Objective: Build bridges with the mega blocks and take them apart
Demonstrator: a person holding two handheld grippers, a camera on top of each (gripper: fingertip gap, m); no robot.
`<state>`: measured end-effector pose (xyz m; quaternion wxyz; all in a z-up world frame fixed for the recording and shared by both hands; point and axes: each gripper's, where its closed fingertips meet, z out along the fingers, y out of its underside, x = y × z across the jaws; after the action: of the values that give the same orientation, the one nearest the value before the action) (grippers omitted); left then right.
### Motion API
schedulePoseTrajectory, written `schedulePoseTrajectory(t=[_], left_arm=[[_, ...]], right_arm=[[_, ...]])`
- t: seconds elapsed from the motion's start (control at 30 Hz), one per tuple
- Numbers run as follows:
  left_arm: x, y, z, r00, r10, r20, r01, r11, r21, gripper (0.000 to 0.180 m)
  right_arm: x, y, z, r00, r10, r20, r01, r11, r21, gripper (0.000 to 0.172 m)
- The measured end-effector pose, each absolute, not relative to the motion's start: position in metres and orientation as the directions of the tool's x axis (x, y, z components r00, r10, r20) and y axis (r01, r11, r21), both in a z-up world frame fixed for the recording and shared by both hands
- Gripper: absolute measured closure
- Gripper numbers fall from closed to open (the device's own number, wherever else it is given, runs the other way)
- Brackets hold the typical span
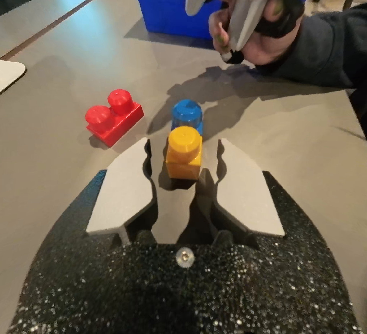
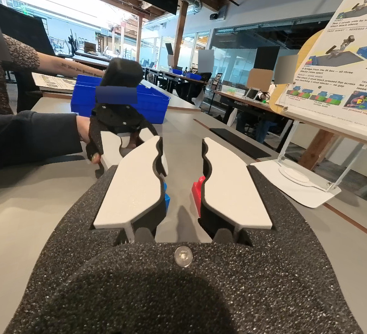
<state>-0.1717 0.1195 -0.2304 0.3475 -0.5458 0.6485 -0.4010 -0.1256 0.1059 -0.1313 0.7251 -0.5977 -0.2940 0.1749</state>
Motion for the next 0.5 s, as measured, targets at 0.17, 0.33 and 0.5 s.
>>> schedulePoseTrajectory(t=[0.17, 0.33, 0.5], left_arm=[[-0.165, 0.116, -0.237, -0.176, -0.984, 0.000, -0.469, 0.084, -0.879, 0.123], [-0.162, 0.116, -0.245, -0.174, -0.985, 0.011, -0.521, 0.083, -0.850, 0.126], [-0.161, 0.116, -0.245, -0.179, -0.984, 0.002, -0.520, 0.093, -0.849, 0.126]], right_arm=[[-0.126, 0.107, -0.133, 0.765, 0.609, 0.210, 0.094, 0.218, -0.971, 0.135], [-0.126, 0.108, -0.135, 0.764, 0.612, 0.206, 0.093, 0.211, -0.973, 0.135], [-0.127, 0.108, -0.136, 0.762, 0.616, 0.199, 0.088, 0.206, -0.975, 0.135]])
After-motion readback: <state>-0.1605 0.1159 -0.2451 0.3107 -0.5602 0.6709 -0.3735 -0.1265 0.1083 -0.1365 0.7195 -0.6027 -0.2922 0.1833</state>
